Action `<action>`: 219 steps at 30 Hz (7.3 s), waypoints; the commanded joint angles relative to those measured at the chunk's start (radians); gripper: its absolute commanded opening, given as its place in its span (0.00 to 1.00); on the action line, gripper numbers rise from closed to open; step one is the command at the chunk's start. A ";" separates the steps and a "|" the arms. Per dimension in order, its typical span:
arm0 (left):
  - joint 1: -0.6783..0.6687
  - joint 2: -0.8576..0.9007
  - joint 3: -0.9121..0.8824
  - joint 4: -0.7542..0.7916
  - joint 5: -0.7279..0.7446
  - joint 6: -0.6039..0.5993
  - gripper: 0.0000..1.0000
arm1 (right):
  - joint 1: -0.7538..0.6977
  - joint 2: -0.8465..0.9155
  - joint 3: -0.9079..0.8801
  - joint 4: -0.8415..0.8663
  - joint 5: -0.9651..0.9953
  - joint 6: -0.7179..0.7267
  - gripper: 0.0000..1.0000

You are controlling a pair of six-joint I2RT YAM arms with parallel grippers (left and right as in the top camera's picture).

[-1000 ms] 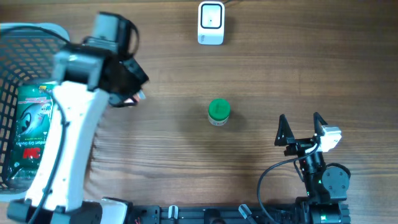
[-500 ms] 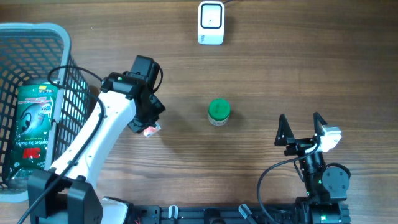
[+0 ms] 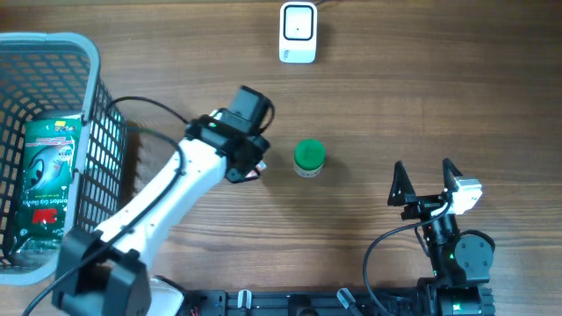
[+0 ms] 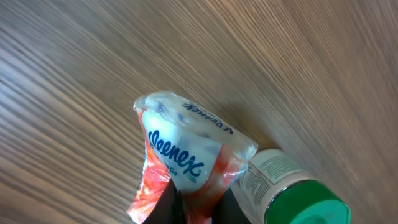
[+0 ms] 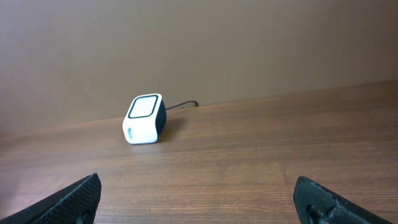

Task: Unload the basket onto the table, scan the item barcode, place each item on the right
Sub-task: 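Carry the Kleenex pack with the left gripper beside the jar, then reach the left gripper into the basket and grasp the Zappy wipes, then place the Zappy wipes on the table with the left gripper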

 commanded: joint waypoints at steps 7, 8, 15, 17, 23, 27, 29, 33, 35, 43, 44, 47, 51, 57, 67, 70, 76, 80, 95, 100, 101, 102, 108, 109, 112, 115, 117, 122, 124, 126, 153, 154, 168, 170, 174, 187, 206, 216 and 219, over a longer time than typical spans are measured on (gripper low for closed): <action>-0.037 0.167 -0.019 0.016 -0.072 -0.294 0.08 | 0.003 0.000 -0.001 0.003 0.010 -0.011 1.00; -0.037 0.167 -0.018 0.016 -0.043 -0.294 0.14 | 0.003 0.000 -0.001 0.003 0.010 -0.011 1.00; -0.036 0.137 0.006 -0.008 0.107 -0.145 0.95 | 0.003 0.000 -0.001 0.003 0.010 -0.011 1.00; -0.036 0.087 0.045 -0.026 0.103 -0.094 1.00 | 0.003 0.000 -0.001 0.003 0.010 -0.011 1.00; -0.035 -0.136 0.274 -0.070 -0.112 0.232 1.00 | 0.003 0.000 -0.001 0.003 0.010 -0.011 1.00; 0.013 -0.253 0.421 -0.069 -0.389 0.492 1.00 | 0.003 0.000 -0.001 0.003 0.010 -0.011 1.00; 0.084 -0.311 0.444 -0.069 -0.549 0.500 1.00 | 0.003 0.000 -0.001 0.003 0.010 -0.011 1.00; 0.350 -0.409 0.444 -0.120 -0.606 0.469 1.00 | 0.003 0.000 -0.001 0.003 0.010 -0.011 1.00; 0.543 -0.444 0.444 -0.180 -0.571 0.375 1.00 | 0.003 0.000 -0.001 0.003 0.010 -0.011 1.00; 1.234 -0.170 0.439 -0.305 -0.087 0.477 1.00 | 0.003 0.000 -0.001 0.003 0.010 -0.011 1.00; 1.250 -0.105 0.439 -0.308 -0.073 0.525 1.00 | 0.003 0.000 -0.001 0.003 0.010 -0.011 1.00; 1.260 0.042 0.439 -0.308 -0.063 0.628 1.00 | 0.003 0.000 -0.001 0.003 0.010 -0.011 1.00; 1.259 0.201 0.439 -0.332 -0.057 0.775 1.00 | 0.003 0.000 -0.001 0.003 0.010 -0.011 1.00; 1.239 0.296 0.439 -0.364 -0.048 0.914 0.97 | 0.003 0.000 -0.001 0.003 0.010 -0.011 0.99; 1.112 0.296 0.407 -0.330 0.256 0.517 1.00 | 0.003 0.000 -0.001 0.003 0.010 -0.011 1.00; 1.091 0.297 0.366 -0.269 0.255 0.492 1.00 | 0.003 0.000 -0.001 0.003 0.010 -0.011 1.00; 1.089 0.298 0.189 -0.114 0.256 0.461 1.00 | 0.003 0.000 -0.001 0.003 0.010 -0.011 1.00; 1.089 0.298 0.112 -0.029 0.257 0.462 0.97 | 0.003 0.000 -0.001 0.003 0.010 -0.011 1.00; 1.097 0.242 0.114 -0.016 0.253 0.526 0.04 | 0.003 0.000 -0.001 0.003 0.010 -0.011 1.00; 1.098 -0.050 0.175 -0.030 0.253 0.549 0.04 | 0.003 0.000 -0.001 0.003 0.010 -0.011 1.00; 1.098 -0.133 0.182 -0.025 0.253 0.548 0.04 | 0.003 0.000 -0.001 0.003 0.010 -0.011 1.00; 1.098 -0.190 0.182 -0.022 0.253 0.548 0.04 | 0.003 0.000 -0.001 0.003 0.010 -0.011 1.00; 1.098 -0.467 0.182 -0.038 0.203 0.548 0.08 | 0.003 0.000 -0.001 0.003 0.010 -0.011 1.00; 1.098 -0.464 0.180 -0.061 0.157 0.548 0.39 | 0.003 0.000 -0.001 0.003 0.010 -0.011 1.00; 1.099 -0.362 0.178 -0.125 0.072 0.547 1.00 | 0.003 0.000 -0.001 0.003 0.010 -0.011 1.00; 1.106 -0.198 0.178 -0.135 0.108 0.484 1.00 | 0.003 0.000 -0.001 0.003 0.010 -0.011 1.00; 1.106 -0.091 0.178 -0.132 0.164 0.484 1.00 | 0.003 0.000 -0.001 0.003 0.010 -0.011 1.00; 1.104 0.135 0.178 -0.165 0.212 0.489 1.00 | 0.003 0.000 -0.001 0.003 0.010 -0.011 1.00; 1.102 0.190 0.177 -0.180 0.211 0.500 1.00 | 0.003 0.000 -0.001 0.003 0.010 -0.011 1.00; 1.102 0.209 0.162 -0.182 0.207 0.500 1.00 | 0.003 0.000 -0.001 0.003 0.010 -0.011 0.99; 1.102 0.212 -0.022 0.052 0.085 0.496 0.63 | 0.003 0.000 -0.001 0.003 0.010 -0.011 1.00; 1.102 0.212 -0.056 0.076 0.097 0.496 0.63 | 0.003 0.000 -0.001 0.003 0.010 -0.011 1.00; 1.103 -0.103 0.371 -0.188 0.126 0.500 0.04 | 0.003 0.000 -0.001 0.003 0.010 -0.011 1.00; 1.103 -0.202 0.549 -0.219 0.126 0.504 0.04 | 0.003 0.000 -0.001 0.003 0.010 -0.011 1.00; 1.083 -0.397 0.605 -0.281 0.312 0.527 0.04 | 0.003 0.000 -0.001 0.003 0.010 -0.011 1.00; 0.282 -0.132 0.061 0.050 0.460 0.972 0.04 | 0.003 0.000 -0.001 0.003 0.010 -0.011 1.00; 0.121 0.060 0.036 0.095 0.301 0.990 1.00 | 0.003 0.000 -0.001 0.003 0.010 -0.011 1.00; 0.215 -0.479 0.036 0.082 0.023 0.967 1.00 | 0.003 0.000 -0.001 0.003 0.010 -0.011 1.00; 0.303 -0.619 0.036 0.089 -0.089 0.967 1.00 | 0.003 0.000 -0.001 0.003 0.010 -0.011 1.00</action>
